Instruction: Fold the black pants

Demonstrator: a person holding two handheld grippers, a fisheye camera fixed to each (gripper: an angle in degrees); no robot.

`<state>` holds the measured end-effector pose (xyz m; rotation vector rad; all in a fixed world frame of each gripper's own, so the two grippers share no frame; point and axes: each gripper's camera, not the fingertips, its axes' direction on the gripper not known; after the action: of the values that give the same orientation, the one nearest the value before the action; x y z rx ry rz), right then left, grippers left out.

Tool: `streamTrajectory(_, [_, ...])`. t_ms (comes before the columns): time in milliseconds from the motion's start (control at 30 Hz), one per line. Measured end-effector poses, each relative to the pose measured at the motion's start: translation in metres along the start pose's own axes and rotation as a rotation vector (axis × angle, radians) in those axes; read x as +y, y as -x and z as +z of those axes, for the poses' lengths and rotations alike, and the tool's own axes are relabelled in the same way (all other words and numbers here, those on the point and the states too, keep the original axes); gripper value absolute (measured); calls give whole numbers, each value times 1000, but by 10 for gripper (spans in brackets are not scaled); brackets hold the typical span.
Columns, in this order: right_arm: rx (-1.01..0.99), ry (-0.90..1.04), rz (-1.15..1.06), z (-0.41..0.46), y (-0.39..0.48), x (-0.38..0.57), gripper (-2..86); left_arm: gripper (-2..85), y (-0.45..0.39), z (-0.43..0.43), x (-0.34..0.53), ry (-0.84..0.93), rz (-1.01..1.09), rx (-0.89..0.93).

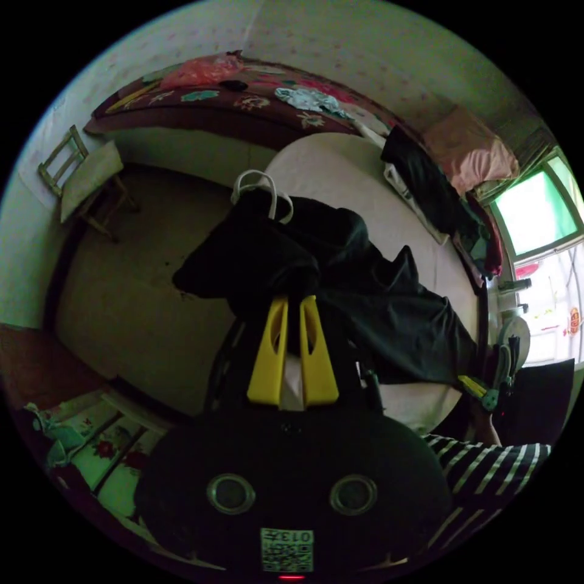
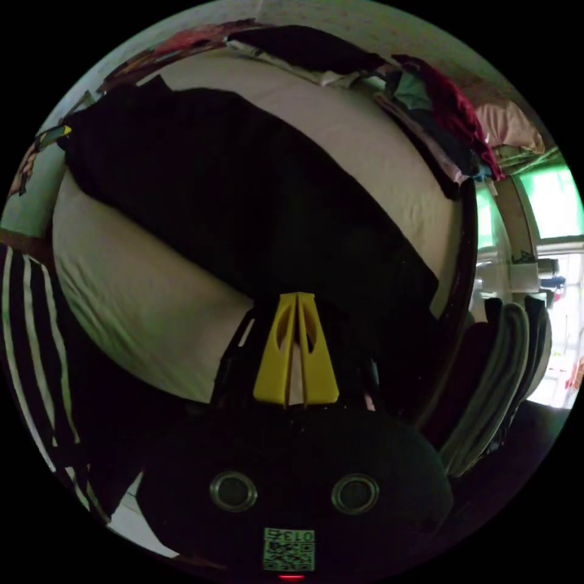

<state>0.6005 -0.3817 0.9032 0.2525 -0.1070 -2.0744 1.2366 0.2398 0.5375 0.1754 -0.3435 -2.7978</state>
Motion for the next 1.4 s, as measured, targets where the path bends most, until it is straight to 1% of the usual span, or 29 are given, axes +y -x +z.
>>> streamTrajectory(67, [-44, -58, 53, -12, -10, -1, 7, 20, 0, -12, -2, -4, 19, 3])
streamTrajectory(167, [3, -101, 136, -30, -29, -1, 8, 17, 1, -35, -6, -68, 22, 58])
streamTrajectory(233, [-11, -124, 157, -36, -39, 0, 14, 15, 2, -49, -12, -114, 3, 102])
streamTrajectory(333, [-54, -173, 74, -39, -37, -3, 55, 14, -3, -60, -21, -129, 8, 120])
streamTrajectory(400, [-140, -155, -20, -30, -23, -12, 97, 14, -7, -65, -26, -130, 15, 128])
streamTrajectory(467, [-168, -131, -87, -22, -9, -20, 113, 14, -11, -71, -31, -134, 21, 138])
streamTrajectory(567, [-133, -131, -164, -12, 10, -30, 113, 13, -18, -80, -40, -145, 45, 140])
streamTrajectory(633, [-142, -121, -173, -5, 13, -35, 98, 13, -22, -88, -47, -158, 58, 141])
streamTrajectory(667, [-153, -111, -168, -1, 12, -38, 73, 13, -23, -89, -49, -162, 60, 145])
streamTrajectory(767, [-86, -80, -138, 3, 7, -42, 19, 13, -25, -96, -55, -177, 58, 168])
streamTrajectory(967, [-63, -90, -118, -1, -9, -44, 0, 14, -31, -103, -65, -192, 64, 192])
streamTrajectory(1033, [-47, -128, -91, -10, -19, -47, -1, 15, -34, -105, -74, -201, 65, 219])
streamTrajectory(1167, [86, -250, -54, -40, -59, -74, -1, 19, -48, -110, -101, -229, 106, 223])
streamTrajectory(1233, [134, -305, -22, -53, -83, -96, 0, 25, -64, -113, -128, -273, 151, 236])
streamTrajectory(1267, [166, -336, 9, -61, -99, -114, 2, 28, -70, -112, -135, -286, 166, 227])
streamTrajectory(1333, [220, -373, 47, -70, -121, -142, 6, 47, -90, -105, -165, -328, 202, 151])
streamTrajectory(1400, [270, -378, 165, -72, -150, -176, 19, 74, -103, -92, -184, -333, 229, 123])
